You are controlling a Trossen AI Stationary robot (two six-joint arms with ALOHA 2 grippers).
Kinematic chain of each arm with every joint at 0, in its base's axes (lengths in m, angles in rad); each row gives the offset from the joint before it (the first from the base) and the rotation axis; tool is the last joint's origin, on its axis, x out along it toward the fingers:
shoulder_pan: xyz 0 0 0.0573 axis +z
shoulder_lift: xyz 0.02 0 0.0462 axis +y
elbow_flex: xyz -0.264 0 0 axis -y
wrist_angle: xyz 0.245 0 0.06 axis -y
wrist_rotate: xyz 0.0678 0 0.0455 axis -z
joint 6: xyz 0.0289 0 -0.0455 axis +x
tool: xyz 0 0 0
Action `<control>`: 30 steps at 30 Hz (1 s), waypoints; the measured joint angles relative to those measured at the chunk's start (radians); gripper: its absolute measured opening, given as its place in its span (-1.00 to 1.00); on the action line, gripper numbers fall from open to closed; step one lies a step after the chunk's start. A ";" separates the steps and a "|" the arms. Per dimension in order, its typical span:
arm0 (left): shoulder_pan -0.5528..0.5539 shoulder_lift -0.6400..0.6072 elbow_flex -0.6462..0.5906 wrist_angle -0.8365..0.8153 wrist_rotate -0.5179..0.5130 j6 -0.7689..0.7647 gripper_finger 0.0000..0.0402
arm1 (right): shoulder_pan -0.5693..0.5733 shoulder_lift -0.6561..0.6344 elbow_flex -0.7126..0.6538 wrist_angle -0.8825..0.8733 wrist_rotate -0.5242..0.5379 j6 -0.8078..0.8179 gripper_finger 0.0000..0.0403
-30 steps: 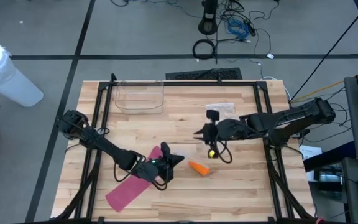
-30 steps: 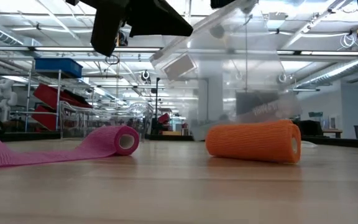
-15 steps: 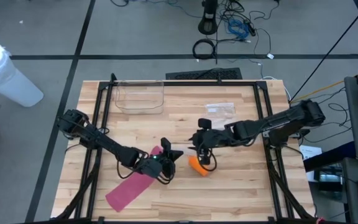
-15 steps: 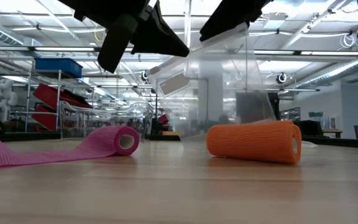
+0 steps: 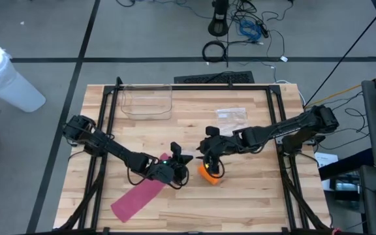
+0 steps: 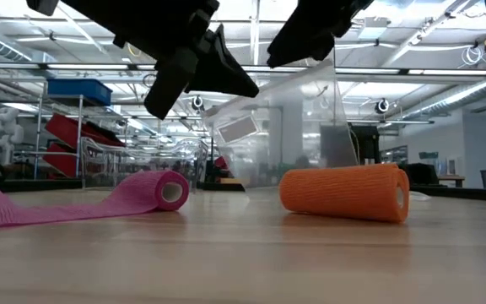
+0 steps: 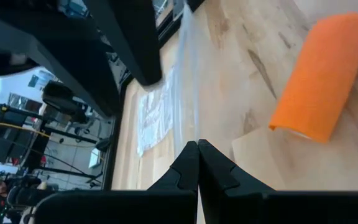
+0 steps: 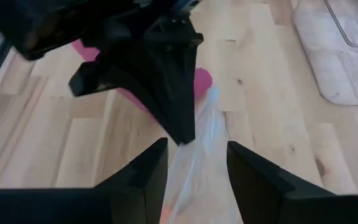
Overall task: Roll bandage
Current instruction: Put the rolled orange bandage into the transparent zip bag
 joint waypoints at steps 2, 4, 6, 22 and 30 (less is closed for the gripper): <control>0.009 0.000 0.000 -0.001 0.000 -0.017 -1.00 | -0.012 0.013 0.000 -0.001 0.002 0.003 -0.28; 0.014 0.000 0.000 0.000 0.000 -0.042 -1.00 | -0.020 0.026 0.000 0.000 0.002 0.009 -0.29; 0.014 0.000 0.001 -0.001 0.000 -0.052 -1.00 | -0.029 0.046 0.000 0.004 0.004 0.011 -0.30; 0.013 0.000 0.006 -0.009 0.000 -0.051 -1.00 | -0.057 0.106 0.000 -0.122 0.010 0.025 -0.81; 0.014 0.000 0.006 -0.011 0.010 -0.079 -1.00 | -0.043 0.106 0.000 -0.120 0.059 -0.031 -1.00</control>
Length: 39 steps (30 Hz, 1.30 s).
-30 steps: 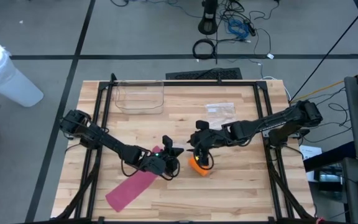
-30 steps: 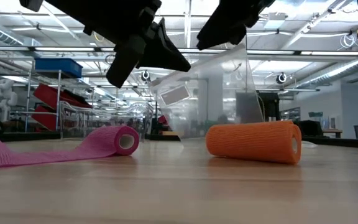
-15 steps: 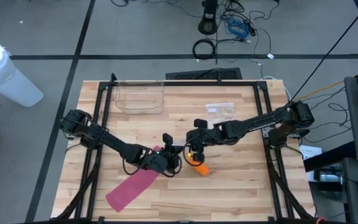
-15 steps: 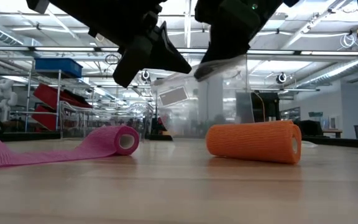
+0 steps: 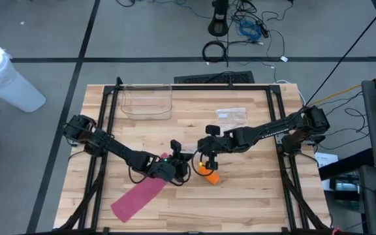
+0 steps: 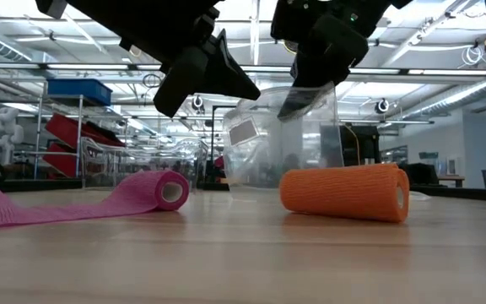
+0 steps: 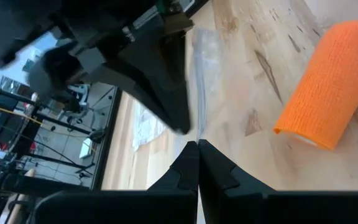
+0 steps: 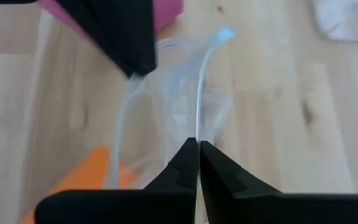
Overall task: Roll bandage
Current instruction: Put the rolled orange bandage into the transparent zip bag
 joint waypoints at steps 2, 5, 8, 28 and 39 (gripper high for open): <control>0.000 0.000 0.000 -0.002 0.000 0.000 -1.00 | 0.008 0.000 0.000 0.010 0.073 -0.007 -1.00; 0.000 0.000 0.000 -0.007 0.000 0.000 -1.00 | 0.016 0.000 0.011 0.005 0.153 -0.031 -1.00; 0.000 0.000 0.001 -0.030 0.000 -0.007 -1.00 | 0.033 0.000 0.035 0.009 0.229 -0.074 -1.00; -0.011 -0.004 0.001 0.021 0.004 -0.078 -0.99 | 0.179 -0.001 0.087 -0.031 0.511 -0.315 -1.00; 0.012 -0.005 0.002 0.031 0.089 -0.197 -0.37 | 0.179 -0.002 0.088 -0.044 0.654 -0.358 -1.00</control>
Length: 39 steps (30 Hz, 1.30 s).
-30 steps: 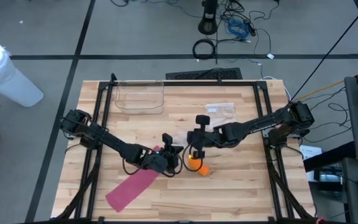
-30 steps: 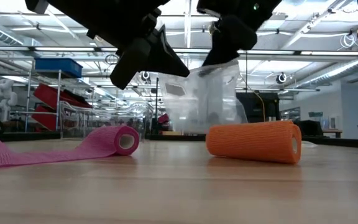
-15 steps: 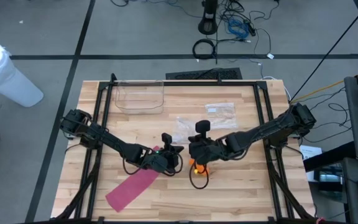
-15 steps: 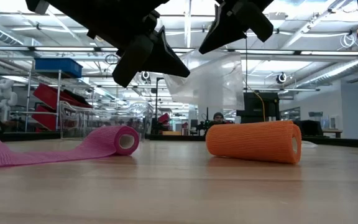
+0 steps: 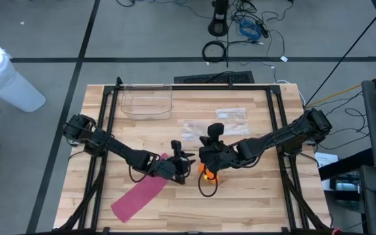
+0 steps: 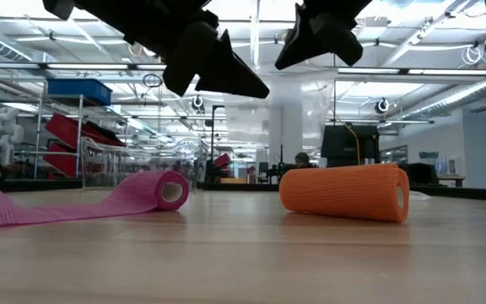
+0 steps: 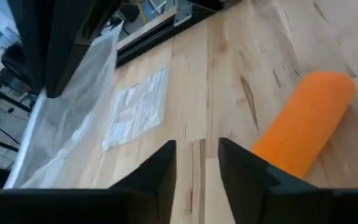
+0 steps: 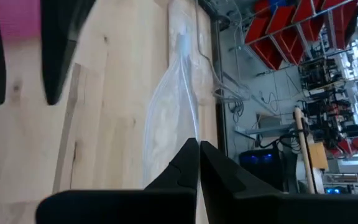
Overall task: Roll bandage
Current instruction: Put the rolled orange bandage into the transparent zip bag
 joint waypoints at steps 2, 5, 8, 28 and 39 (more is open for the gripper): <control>-0.006 -0.005 0.000 0.026 -0.001 0.020 -0.33 | 0.000 0.000 0.000 -0.022 -0.001 0.005 -1.00; -0.016 -0.013 0.006 0.060 -0.037 0.024 -0.31 | 0.000 0.000 0.000 -0.051 -0.005 0.010 -1.00; -0.023 -0.016 0.023 0.060 -0.095 0.025 -0.31 | 0.001 0.000 0.000 -0.069 -0.043 0.025 -1.00; 0.035 -0.018 0.035 0.046 -0.126 0.020 -0.31 | 0.039 0.000 0.000 -0.008 -0.138 -0.066 -1.00; 0.059 -0.018 0.035 -0.031 -0.126 0.014 -0.68 | 0.047 0.000 0.000 -0.002 -0.187 -0.094 -1.00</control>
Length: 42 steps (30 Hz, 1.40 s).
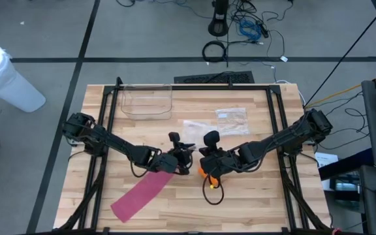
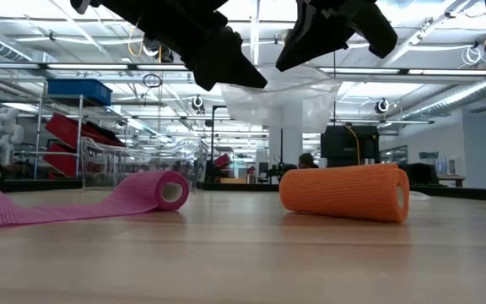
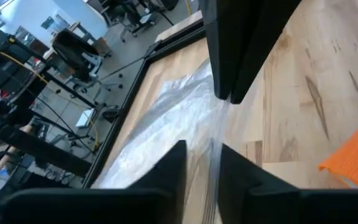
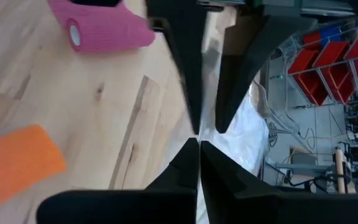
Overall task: Roll bandage
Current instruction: Put the rolled orange bandage into the transparent zip bag
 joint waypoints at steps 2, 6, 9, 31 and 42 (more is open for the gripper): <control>-0.001 0.000 0.000 -0.004 0.002 0.000 -0.83 | 0.002 0.000 0.000 -0.003 -0.001 0.003 -1.00; -0.006 0.000 0.000 -0.015 0.006 0.000 -0.95 | 0.003 0.000 0.000 -0.012 -0.001 0.012 -1.00; -0.006 0.000 0.000 -0.032 0.035 -0.001 -0.95 | 0.004 0.000 0.000 -0.014 -0.001 0.014 -1.00; 0.074 0.001 -0.002 -0.097 0.252 -0.545 -0.96 | 0.022 -0.025 -0.001 -0.046 -0.209 0.285 -0.21; 0.080 0.001 -0.002 -0.084 0.292 -0.680 -0.96 | 0.030 0.144 -0.002 -0.037 0.084 0.142 -0.30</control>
